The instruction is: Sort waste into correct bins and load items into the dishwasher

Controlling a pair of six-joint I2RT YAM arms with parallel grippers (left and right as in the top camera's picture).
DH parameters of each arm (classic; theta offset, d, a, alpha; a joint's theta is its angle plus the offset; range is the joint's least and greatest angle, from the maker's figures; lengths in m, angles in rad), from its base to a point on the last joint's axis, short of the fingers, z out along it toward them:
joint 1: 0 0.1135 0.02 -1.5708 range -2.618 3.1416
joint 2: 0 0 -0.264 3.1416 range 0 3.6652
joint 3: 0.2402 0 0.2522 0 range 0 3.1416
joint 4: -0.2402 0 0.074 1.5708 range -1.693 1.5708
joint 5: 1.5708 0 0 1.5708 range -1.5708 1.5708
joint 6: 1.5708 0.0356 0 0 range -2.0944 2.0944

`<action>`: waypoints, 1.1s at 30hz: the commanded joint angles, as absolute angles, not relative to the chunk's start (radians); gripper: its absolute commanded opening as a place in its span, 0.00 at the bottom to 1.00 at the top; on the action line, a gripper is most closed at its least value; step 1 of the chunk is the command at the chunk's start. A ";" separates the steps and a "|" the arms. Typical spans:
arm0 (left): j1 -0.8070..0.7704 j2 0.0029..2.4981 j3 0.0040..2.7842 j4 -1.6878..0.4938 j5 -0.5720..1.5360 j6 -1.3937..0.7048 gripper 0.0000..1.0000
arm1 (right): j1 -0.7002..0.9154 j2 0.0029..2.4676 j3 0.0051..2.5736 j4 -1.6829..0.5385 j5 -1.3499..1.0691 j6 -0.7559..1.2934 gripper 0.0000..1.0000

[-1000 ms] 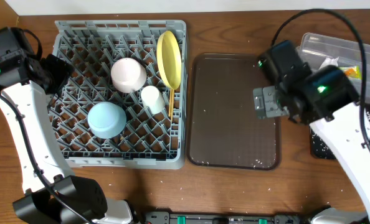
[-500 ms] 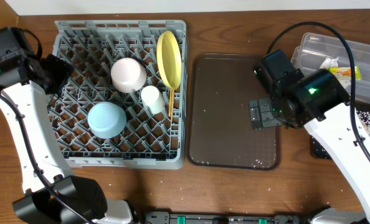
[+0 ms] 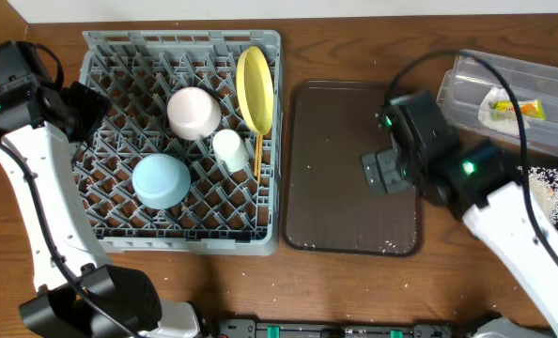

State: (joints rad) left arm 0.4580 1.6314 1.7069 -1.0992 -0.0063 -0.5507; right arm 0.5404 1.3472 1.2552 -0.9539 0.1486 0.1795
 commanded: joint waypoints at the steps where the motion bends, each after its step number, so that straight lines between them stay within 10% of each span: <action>1: 0.459 1.633 1.706 -1.103 -0.012 -0.559 0.93 | 0.516 1.202 1.060 -0.787 0.148 0.117 0.99; 20: 0.459 1.633 1.706 -1.103 -0.012 -0.559 0.94 | 0.273 0.411 0.008 0.236 0.070 0.021 0.99; 33: 0.459 1.633 1.706 -1.103 -0.012 -0.559 0.93 | 0.072 0.152 0.006 0.082 0.070 0.025 0.99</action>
